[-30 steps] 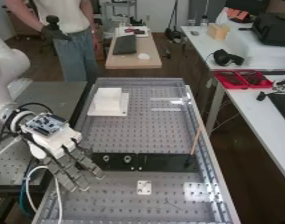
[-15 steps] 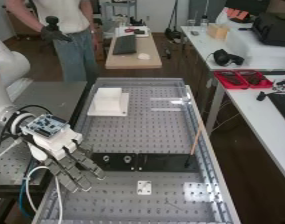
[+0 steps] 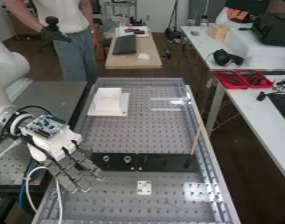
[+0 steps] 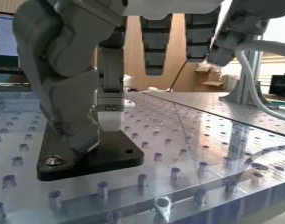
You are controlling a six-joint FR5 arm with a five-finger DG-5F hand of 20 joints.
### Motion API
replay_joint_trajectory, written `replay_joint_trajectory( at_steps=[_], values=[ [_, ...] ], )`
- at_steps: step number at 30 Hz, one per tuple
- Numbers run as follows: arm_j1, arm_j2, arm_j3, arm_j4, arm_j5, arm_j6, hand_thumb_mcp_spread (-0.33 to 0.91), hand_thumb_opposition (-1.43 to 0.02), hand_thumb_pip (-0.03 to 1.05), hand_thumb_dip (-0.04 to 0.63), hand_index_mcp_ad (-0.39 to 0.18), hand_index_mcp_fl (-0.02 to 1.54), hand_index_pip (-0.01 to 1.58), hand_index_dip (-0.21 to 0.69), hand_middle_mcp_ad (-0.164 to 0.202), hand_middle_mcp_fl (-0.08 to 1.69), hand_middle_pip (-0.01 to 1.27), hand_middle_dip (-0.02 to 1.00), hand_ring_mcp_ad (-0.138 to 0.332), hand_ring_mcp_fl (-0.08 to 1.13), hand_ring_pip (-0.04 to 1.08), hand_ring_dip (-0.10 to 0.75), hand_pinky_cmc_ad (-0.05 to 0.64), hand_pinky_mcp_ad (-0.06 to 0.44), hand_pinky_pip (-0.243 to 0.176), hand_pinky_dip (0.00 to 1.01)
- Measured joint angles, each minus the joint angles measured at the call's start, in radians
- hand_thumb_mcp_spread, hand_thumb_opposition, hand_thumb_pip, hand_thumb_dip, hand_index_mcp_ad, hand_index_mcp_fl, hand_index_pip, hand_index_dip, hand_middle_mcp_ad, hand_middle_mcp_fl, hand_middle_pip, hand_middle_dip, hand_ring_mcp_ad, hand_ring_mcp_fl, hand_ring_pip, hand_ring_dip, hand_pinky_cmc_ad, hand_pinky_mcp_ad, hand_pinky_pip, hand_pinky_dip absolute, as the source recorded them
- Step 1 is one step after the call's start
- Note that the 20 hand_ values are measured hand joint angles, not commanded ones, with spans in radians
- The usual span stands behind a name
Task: Grab the smaller nut and place it in the white container
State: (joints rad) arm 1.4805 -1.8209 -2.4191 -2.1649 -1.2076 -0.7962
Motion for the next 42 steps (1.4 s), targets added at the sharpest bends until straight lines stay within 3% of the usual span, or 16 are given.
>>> replay_joint_trajectory(
  at_steps=[12,33,42],
  values=[
    [0.012,-0.001,-0.003,-0.011,0.008,0.026,0.46,-0.87,0.64,0.215,-0.209,0.29,1.44,0.091,0.072,0.11,0.14,0.17,0.215,0.03,0.08,-0.040,0.304,0.182,-0.105,0.18],
    [0.010,0.002,-0.003,-0.016,0.007,0.031,0.49,-0.87,0.62,0.216,-0.201,0.36,1.46,0.070,0.068,0.20,0.14,0.17,0.215,0.05,0.09,-0.040,0.307,0.187,-0.105,0.18],
    [0.017,0.013,0.008,-0.017,0.020,0.037,0.49,-0.97,0.58,0.215,-0.199,0.49,1.46,0.066,0.068,0.20,0.14,0.17,0.209,0.06,0.09,-0.037,0.305,0.187,-0.105,0.18]
  ],
)
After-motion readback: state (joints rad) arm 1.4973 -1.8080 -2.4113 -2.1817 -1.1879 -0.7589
